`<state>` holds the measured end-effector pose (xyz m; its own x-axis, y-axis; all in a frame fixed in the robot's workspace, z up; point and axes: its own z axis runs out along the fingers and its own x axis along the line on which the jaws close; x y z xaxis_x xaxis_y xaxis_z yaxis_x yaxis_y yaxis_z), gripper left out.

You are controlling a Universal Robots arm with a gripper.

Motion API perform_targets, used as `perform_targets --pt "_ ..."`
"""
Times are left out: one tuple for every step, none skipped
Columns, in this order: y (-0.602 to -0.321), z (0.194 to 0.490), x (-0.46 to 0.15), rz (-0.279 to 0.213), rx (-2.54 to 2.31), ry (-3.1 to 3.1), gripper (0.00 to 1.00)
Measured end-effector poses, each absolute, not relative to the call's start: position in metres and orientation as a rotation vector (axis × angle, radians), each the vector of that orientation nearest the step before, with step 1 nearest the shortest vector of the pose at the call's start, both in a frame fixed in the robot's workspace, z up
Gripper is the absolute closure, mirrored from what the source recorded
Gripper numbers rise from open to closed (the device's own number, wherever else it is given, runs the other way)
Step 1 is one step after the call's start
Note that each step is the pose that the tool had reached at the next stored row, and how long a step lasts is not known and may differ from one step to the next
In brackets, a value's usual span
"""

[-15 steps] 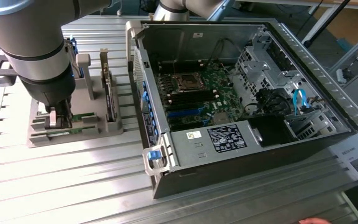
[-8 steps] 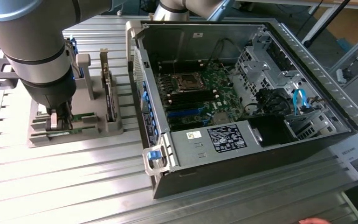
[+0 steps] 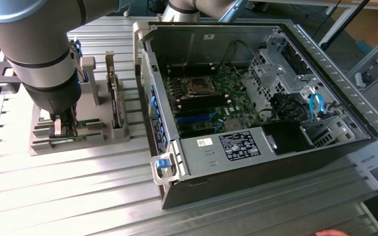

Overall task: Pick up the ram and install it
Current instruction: 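Pick up the ram and move it above insertion slot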

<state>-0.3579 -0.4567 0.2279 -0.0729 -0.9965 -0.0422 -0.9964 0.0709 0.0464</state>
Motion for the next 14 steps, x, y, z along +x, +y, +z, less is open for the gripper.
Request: perform_targets --pt "-0.4566 0.228 -0.3573 -0.099 2.138 -2.298 0.7" --pt "-0.4566 0.228 -0.3567 -0.099 2.138 -2.298 0.7" --pt "-0.4566 0.228 -0.3561 -0.099 2.138 -2.298 0.7" --pt "-0.4566 0.228 -0.3556 -0.099 2.138 -2.298 0.7" --pt "-0.4566 0.228 -0.355 -0.099 2.138 -2.298 0.7" --pt "-0.4566 0.228 -0.3543 -0.099 2.138 -2.298 0.7" --pt "-0.4566 0.228 -0.3536 -0.099 2.138 -2.298 0.7" --pt "-0.4567 0.228 -0.3529 -0.099 2.139 -2.298 0.7" --pt "-0.4566 0.2279 -0.3525 -0.099 2.139 -2.297 0.7" --pt "-0.4566 0.2279 -0.3521 -0.099 2.14 -2.297 0.7" --pt "-0.4566 0.228 -0.3518 -0.099 2.14 -2.297 0.7" --pt "-0.4566 0.228 -0.3518 -0.099 2.14 -2.296 0.7" --pt "-0.4567 0.228 -0.3517 -0.099 2.14 -2.296 0.7" --pt "-0.4567 0.228 -0.3517 -0.099 2.14 -2.296 0.7"
